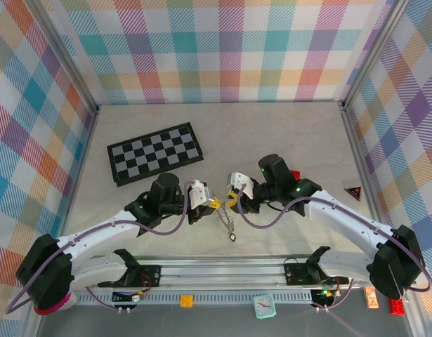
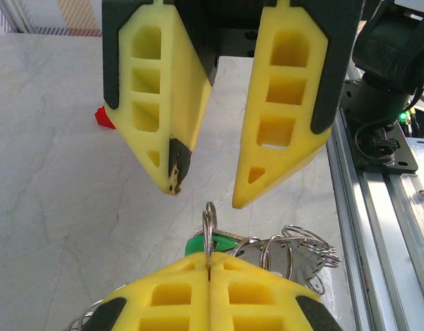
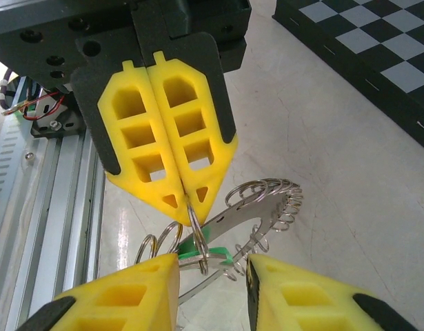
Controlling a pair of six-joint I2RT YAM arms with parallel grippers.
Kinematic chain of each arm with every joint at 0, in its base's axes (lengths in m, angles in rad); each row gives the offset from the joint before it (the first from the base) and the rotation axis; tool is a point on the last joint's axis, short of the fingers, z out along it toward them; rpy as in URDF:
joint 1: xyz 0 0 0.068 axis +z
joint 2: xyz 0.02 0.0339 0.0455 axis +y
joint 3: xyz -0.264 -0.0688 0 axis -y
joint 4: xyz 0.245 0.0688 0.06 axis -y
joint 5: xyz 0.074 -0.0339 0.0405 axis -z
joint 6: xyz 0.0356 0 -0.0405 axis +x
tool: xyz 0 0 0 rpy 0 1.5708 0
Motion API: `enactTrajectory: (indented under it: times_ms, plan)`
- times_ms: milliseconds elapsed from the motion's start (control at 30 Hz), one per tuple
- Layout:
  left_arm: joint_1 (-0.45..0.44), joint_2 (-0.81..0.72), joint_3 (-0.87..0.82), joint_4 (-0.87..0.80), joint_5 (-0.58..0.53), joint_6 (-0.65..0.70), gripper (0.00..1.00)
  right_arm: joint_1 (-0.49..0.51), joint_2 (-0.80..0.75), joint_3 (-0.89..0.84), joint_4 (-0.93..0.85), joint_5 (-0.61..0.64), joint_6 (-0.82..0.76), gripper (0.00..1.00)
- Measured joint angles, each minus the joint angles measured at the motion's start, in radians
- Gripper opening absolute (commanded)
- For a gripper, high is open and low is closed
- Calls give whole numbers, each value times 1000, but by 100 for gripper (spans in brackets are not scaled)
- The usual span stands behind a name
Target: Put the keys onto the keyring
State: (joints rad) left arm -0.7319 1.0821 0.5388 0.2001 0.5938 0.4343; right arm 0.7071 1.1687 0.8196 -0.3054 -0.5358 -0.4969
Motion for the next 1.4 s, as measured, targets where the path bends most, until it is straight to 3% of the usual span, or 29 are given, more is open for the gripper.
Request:
enactTrajectory:
  times_ms: [267,633,900,1000,1133,1400]
  plan:
    - [0,0,-6,16,0,0,0,0,31,0,-3,0,0,8]
    - [0,0,-9,16,0,0,0,0,31,0,-17,8,1,0]
    - [0,0,-11,9,0,0,0,1,85,2,-32,13,-8,1]
    - [0,0,-11,12,0,0,0,1,84,2,-31,11,-8,17]
    - [0,0,-11,13,1,1,0,1,51,-1,-26,11,-8,26]
    - [0,0,-11,17,12,0,0,1,13,-3,12,-34,5,23]
